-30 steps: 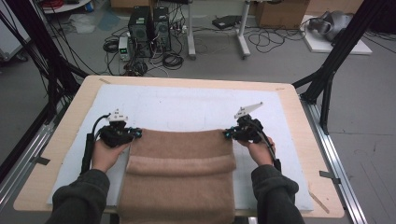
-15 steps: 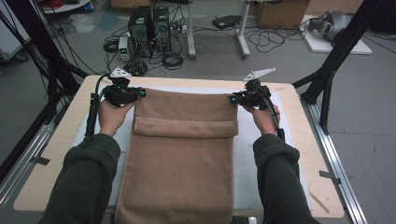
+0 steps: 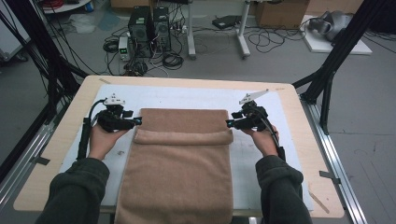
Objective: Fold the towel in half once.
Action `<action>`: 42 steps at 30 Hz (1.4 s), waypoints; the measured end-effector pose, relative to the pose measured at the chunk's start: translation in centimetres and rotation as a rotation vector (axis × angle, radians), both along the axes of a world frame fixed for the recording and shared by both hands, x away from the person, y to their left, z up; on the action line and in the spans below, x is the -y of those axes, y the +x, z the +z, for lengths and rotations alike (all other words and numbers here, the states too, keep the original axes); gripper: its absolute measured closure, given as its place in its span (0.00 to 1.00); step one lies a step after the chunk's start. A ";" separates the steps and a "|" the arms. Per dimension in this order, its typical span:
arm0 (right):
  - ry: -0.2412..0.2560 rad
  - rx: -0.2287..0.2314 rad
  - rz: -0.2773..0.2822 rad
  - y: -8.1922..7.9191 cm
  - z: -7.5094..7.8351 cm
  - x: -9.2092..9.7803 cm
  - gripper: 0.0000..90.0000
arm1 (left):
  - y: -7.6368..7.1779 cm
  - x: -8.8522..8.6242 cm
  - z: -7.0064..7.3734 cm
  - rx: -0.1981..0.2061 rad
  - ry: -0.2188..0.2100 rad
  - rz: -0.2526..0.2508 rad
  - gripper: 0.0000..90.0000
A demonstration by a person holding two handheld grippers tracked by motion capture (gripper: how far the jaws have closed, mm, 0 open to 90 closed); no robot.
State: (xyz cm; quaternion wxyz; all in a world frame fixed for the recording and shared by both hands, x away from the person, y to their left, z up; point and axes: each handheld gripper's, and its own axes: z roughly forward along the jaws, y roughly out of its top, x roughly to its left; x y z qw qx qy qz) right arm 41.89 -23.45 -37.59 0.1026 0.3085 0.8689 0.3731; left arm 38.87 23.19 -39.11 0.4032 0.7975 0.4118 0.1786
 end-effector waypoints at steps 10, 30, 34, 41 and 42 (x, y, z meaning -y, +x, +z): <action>0.010 -0.034 0.017 -1.5 -2.4 0.2 0.59 | -1.1 0.7 -2.6 -0.044 0.020 -0.051 0.53; 0.012 -0.117 0.128 -3.5 -4.1 -0.2 0.90 | -2.1 1.0 -2.4 -0.089 0.084 -0.127 0.92; 0.041 -0.078 0.147 -4.6 -2.9 0.1 0.92 | -3.9 0.3 -1.3 -0.029 0.055 -0.131 0.92; 0.057 -0.009 0.192 -7.4 -1.3 0.2 0.98 | -7.2 -0.6 -1.1 0.033 0.057 -0.156 0.93; 0.039 -0.011 0.206 -7.5 -1.5 0.0 0.98 | -7.6 -0.6 -1.4 0.038 0.068 -0.156 0.93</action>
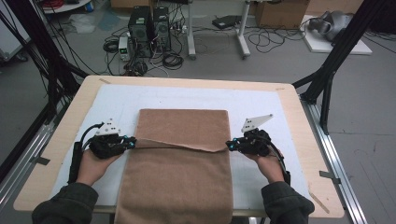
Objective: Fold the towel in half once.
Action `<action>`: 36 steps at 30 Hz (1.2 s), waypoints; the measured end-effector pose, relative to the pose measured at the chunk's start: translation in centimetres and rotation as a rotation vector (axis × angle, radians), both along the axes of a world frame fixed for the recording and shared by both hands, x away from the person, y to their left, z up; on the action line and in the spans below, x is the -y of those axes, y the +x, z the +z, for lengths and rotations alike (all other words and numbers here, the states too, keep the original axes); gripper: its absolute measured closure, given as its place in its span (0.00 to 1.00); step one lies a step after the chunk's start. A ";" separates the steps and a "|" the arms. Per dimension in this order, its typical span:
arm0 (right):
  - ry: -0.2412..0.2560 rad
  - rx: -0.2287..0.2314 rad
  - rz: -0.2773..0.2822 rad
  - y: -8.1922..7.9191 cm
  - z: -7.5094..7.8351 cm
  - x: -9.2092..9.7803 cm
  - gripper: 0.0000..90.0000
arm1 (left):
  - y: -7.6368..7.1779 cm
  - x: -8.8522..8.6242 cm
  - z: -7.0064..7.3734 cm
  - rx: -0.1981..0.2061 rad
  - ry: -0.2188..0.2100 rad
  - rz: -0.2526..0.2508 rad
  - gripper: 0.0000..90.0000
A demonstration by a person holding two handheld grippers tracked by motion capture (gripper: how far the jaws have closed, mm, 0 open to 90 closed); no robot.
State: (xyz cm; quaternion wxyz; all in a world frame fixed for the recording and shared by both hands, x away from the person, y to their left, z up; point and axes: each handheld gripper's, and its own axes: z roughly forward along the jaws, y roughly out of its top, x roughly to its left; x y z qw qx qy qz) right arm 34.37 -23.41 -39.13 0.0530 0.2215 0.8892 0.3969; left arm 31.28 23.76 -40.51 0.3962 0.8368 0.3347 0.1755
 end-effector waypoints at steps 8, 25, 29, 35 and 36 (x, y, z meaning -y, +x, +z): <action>-0.046 -0.073 0.011 0.6 -2.6 -1.5 0.67 | 0.1 -0.2 -1.9 -0.063 -0.050 -0.008 0.76; -0.105 -0.064 0.011 0.8 -3.6 -1.8 0.95 | 0.1 1.0 -2.7 -0.108 0.012 -0.070 0.93; -0.074 -0.053 0.010 0.6 -3.0 -1.6 0.95 | 0.0 0.5 -2.1 -0.084 -0.022 -0.051 0.95; -0.020 -0.012 0.008 0.2 -1.2 -1.3 0.95 | -0.4 -0.4 -1.0 -0.046 -0.085 -0.021 0.95; -0.016 -0.007 0.015 0.0 -0.8 -1.4 0.95 | -0.5 -0.5 -0.8 -0.042 -0.088 -0.019 0.95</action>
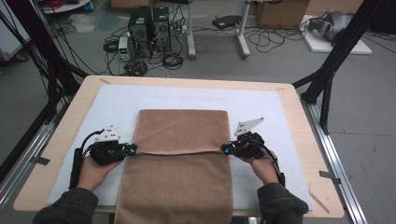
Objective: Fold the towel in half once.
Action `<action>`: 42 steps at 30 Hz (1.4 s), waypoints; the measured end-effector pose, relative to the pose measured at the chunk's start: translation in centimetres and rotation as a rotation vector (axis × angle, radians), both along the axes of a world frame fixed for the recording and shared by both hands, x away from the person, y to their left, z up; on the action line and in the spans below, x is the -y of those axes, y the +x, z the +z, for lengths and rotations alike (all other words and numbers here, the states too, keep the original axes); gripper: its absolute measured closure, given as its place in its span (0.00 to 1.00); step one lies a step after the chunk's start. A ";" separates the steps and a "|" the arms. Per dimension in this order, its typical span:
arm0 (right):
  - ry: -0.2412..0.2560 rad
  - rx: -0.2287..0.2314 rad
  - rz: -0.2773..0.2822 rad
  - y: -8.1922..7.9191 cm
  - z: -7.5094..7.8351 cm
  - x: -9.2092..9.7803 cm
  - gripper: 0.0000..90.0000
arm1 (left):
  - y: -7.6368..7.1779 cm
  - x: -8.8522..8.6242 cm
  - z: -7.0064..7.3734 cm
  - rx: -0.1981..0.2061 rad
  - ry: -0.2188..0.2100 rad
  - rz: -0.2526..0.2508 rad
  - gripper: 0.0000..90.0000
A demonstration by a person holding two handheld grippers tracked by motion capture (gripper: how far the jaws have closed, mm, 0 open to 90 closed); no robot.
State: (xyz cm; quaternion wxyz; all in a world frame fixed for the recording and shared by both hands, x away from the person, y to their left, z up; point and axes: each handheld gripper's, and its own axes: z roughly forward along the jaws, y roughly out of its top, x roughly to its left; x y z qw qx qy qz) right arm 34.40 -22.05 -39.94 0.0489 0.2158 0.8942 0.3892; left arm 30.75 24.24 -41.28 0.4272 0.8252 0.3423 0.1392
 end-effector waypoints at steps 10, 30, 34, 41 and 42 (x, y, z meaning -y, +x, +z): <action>0.057 0.041 0.068 -3.4 2.5 -0.1 0.95 | -3.4 -1.1 1.2 0.047 -0.035 -0.009 0.95; 0.084 0.011 0.123 -8.2 1.8 0.9 0.61 | -9.1 -2.4 1.1 0.069 -0.046 -0.023 0.58; 0.037 0.027 0.001 -4.0 1.3 0.7 0.54 | -5.0 -1.6 0.5 0.047 -0.050 0.016 0.54; 0.002 0.019 -0.171 3.6 0.1 0.1 0.46 | 2.6 -0.3 -0.3 0.028 0.008 0.168 0.55; -0.007 0.012 -0.183 4.4 -0.3 0.0 0.46 | 3.9 -0.2 -0.6 0.014 0.005 0.191 0.55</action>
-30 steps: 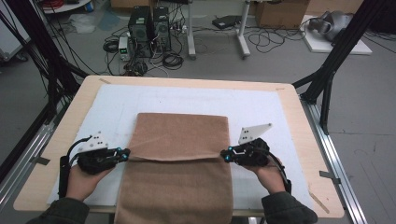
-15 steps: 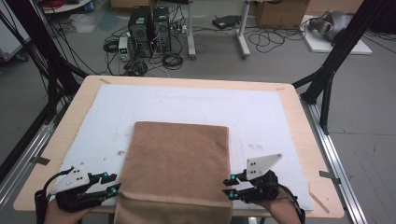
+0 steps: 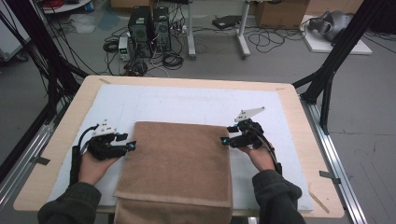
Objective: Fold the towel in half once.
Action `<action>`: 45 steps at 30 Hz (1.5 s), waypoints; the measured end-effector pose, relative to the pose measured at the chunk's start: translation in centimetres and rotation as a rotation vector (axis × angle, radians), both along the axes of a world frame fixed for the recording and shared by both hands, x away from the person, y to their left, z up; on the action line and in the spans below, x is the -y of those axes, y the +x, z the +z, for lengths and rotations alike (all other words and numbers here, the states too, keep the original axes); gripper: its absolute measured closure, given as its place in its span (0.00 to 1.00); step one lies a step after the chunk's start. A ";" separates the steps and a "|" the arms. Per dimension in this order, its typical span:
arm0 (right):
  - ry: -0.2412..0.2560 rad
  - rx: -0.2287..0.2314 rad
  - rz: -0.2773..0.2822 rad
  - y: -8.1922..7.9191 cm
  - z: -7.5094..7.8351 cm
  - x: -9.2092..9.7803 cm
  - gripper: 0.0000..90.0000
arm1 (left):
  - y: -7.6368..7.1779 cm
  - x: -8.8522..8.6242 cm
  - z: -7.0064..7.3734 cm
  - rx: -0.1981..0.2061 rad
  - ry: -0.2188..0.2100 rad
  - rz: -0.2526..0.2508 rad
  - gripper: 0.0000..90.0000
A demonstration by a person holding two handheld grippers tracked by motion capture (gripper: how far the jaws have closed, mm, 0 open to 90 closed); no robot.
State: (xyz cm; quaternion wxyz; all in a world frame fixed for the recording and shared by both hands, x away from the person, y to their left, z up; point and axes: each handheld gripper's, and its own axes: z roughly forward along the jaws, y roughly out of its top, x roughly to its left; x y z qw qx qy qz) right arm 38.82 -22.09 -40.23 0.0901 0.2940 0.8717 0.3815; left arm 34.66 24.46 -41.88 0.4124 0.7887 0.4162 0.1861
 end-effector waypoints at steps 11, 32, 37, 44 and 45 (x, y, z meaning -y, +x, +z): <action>-0.018 -0.073 -0.003 3.7 -3.6 -0.6 0.79 | 4.8 1.3 -2.4 -0.120 -0.020 0.018 0.73; -0.058 0.238 -0.103 9.1 10.8 0.2 0.69 | 10.4 2.9 9.8 0.106 -0.037 0.098 0.80; -0.059 0.147 -0.107 8.7 8.7 0.4 0.56 | 9.2 1.5 7.3 0.068 -0.057 0.081 0.66; -0.075 0.090 -0.064 6.0 5.8 0.2 0.48 | 6.1 0.7 4.6 0.038 -0.046 0.031 0.55; -0.079 0.086 -0.058 5.4 5.5 0.1 0.47 | 5.5 0.7 4.2 0.022 -0.049 0.012 0.52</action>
